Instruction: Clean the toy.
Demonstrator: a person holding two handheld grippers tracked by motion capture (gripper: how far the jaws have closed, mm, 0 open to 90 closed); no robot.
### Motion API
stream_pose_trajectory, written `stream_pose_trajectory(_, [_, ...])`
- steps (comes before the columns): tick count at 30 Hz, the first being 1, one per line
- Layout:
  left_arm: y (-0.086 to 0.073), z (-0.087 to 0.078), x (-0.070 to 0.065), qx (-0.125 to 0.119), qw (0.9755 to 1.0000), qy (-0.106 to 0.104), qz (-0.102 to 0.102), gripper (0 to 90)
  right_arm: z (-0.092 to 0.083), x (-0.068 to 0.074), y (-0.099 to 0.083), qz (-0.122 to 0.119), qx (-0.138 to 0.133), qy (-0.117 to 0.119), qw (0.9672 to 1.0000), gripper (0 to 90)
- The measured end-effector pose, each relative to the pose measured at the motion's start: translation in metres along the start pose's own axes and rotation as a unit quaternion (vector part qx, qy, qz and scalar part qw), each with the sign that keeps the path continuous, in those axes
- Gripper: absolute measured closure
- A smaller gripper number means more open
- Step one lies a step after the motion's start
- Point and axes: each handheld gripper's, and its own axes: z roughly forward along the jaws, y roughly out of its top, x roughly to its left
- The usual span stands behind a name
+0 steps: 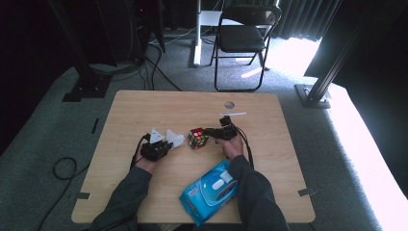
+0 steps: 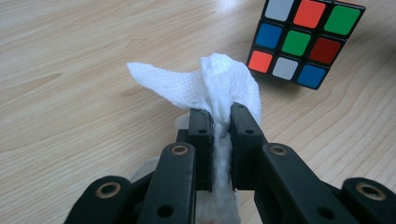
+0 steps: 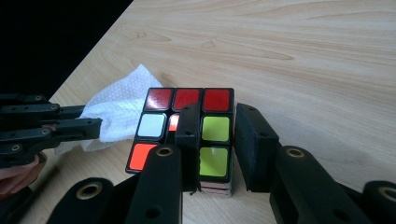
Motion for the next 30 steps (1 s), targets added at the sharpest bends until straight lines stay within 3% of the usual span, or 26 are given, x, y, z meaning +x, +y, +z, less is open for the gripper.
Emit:
stream_pose_trajectory(8, [0.000,0.001,-0.001,0.000,1.0000,-0.001,0.001,81.3,-0.002,0.004,0.000,-0.022,0.004,-0.011,0.9997,72.0])
stream_pose_trajectory(16, [0.001,0.000,0.000,-0.002,1.0000,-0.002,-0.002,81.0,-0.007,-0.004,-0.001,-0.002,-0.008,-0.020,0.9998,73.3])
stream_pose_trajectory(17, [0.001,0.000,-0.001,-0.002,1.0000,-0.002,-0.001,81.0,-0.008,-0.005,-0.001,-0.002,-0.011,-0.024,0.9996,84.1])
stream_pose_trajectory(19, [0.001,0.001,-0.001,-0.002,1.0000,-0.002,-0.001,80.9,-0.009,-0.006,-0.003,-0.002,-0.012,-0.037,0.9992,83.0])
stream_pose_trajectory(21, [0.000,0.001,-0.001,-0.001,1.0000,-0.002,0.000,80.9,-0.009,-0.006,-0.004,-0.004,-0.011,-0.034,0.9993,80.6])
stream_pose_trajectory(22, [0.000,0.002,-0.001,0.000,1.0000,-0.003,0.001,80.9,-0.010,-0.003,-0.005,-0.020,-0.006,-0.034,0.9992,74.9])
stream_pose_trajectory(25, [0.001,0.002,-0.002,-0.002,1.0000,-0.003,0.000,80.8,-0.009,0.005,-0.005,-0.048,0.004,-0.036,0.9982,69.4])
stream_pose_trajectory(28, [0.001,0.001,-0.002,-0.002,1.0000,-0.003,0.001,80.7,-0.008,0.008,-0.005,-0.064,0.007,-0.043,0.9970,63.3])
stream_pose_trajectory(30, [0.002,0.001,-0.002,-0.002,1.0000,-0.003,0.001,80.5,-0.009,0.009,-0.005,-0.067,0.009,-0.047,0.9966,63.9])
